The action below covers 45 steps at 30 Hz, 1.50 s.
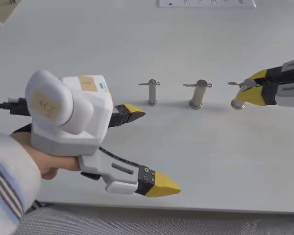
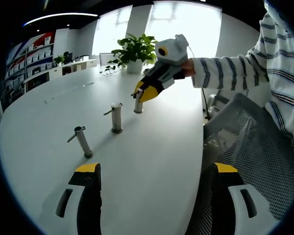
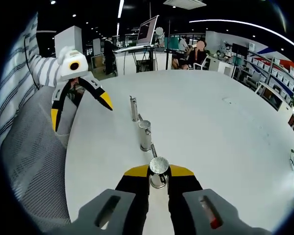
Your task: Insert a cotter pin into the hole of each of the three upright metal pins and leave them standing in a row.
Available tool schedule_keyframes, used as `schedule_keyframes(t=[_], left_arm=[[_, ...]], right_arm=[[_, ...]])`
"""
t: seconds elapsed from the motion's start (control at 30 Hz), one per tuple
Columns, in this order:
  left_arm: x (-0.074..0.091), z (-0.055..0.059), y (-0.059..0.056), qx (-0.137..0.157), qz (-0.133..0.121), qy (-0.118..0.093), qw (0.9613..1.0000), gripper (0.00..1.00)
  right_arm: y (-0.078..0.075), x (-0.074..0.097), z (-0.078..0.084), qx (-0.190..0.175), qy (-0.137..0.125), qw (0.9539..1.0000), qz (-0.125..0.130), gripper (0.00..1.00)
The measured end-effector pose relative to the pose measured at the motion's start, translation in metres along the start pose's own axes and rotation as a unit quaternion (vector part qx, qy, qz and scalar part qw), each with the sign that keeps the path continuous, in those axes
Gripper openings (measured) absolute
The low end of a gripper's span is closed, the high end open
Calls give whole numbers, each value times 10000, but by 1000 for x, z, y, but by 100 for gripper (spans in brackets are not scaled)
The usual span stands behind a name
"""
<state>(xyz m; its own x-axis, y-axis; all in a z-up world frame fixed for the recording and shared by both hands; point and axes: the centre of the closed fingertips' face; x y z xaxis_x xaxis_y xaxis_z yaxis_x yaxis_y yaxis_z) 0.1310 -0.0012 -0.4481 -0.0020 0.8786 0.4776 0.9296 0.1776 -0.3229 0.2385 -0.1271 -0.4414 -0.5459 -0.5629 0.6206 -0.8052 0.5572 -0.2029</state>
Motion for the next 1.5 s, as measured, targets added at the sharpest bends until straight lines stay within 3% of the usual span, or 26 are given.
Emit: schedule_keyframes(t=[0.73, 1.3, 1.33, 1.43, 1.5], left_arm=[[1, 4, 2, 119, 8, 38, 9999, 91], [2, 8, 2, 182, -23, 93, 9998, 91], [3, 8, 2, 176, -30, 99, 9998, 91], [4, 7, 2, 167, -45, 100, 9998, 91], [5, 6, 3, 155, -80, 86, 9998, 91]], right_arm=[[-3, -9, 13, -182, 53, 9996, -196, 8], [-9, -12, 15, -9, 8, 10000, -65, 9], [-10, -11, 12, -82, -78, 9999, -50, 10], [-18, -10, 5, -24, -169, 9997, 187, 17], [-17, -7, 1, -7, -186, 9996, 213, 21]])
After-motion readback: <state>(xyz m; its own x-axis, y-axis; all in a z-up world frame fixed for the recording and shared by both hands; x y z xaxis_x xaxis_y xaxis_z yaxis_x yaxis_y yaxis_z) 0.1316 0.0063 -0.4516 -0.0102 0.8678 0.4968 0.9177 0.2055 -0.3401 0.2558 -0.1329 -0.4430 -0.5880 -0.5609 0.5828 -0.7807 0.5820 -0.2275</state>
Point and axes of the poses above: the centre of the closed fingertips' face, and the gripper's own axes: x roughly backward along the fingers, y roughly to its left, z roughly out of its underside, and after that the axes turned 15 degrees about z, right-handed
